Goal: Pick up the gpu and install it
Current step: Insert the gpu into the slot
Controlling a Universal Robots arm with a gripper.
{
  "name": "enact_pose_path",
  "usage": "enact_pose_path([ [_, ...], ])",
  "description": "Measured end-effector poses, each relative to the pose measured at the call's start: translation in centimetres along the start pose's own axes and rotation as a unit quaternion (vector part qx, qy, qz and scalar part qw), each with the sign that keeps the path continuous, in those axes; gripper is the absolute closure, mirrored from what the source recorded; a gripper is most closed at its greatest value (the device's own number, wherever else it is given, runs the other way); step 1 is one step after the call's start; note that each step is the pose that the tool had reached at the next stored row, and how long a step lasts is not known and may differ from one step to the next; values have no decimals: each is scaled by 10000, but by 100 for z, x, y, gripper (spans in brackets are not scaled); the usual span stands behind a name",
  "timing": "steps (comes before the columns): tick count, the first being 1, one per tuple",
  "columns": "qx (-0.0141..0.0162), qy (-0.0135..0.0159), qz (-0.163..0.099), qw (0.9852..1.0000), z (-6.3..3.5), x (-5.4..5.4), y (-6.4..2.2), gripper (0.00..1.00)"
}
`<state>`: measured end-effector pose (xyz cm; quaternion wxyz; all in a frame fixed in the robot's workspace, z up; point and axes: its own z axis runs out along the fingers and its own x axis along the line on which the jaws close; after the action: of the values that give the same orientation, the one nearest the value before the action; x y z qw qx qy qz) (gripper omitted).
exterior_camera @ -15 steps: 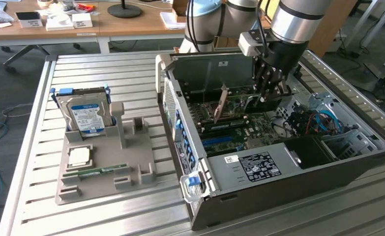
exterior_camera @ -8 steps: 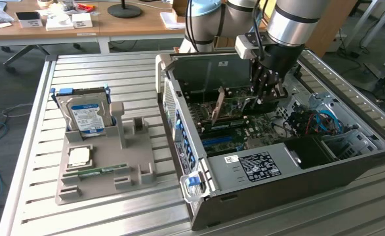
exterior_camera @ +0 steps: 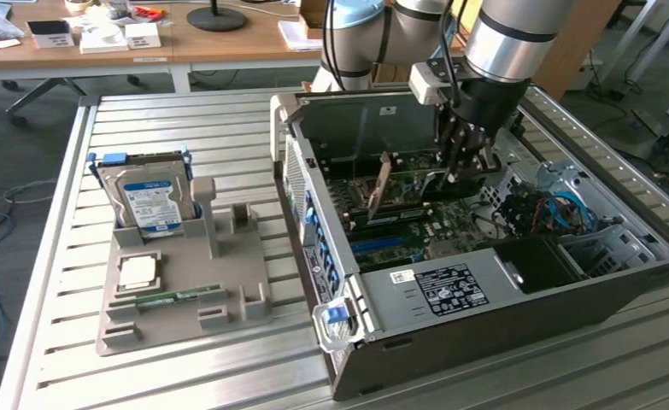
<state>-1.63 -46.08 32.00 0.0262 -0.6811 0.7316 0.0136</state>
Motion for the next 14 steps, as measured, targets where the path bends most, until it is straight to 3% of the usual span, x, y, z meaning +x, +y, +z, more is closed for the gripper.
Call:
enact_pose_path([
  [14,0,0,0,10000,21,1,0,73],
])
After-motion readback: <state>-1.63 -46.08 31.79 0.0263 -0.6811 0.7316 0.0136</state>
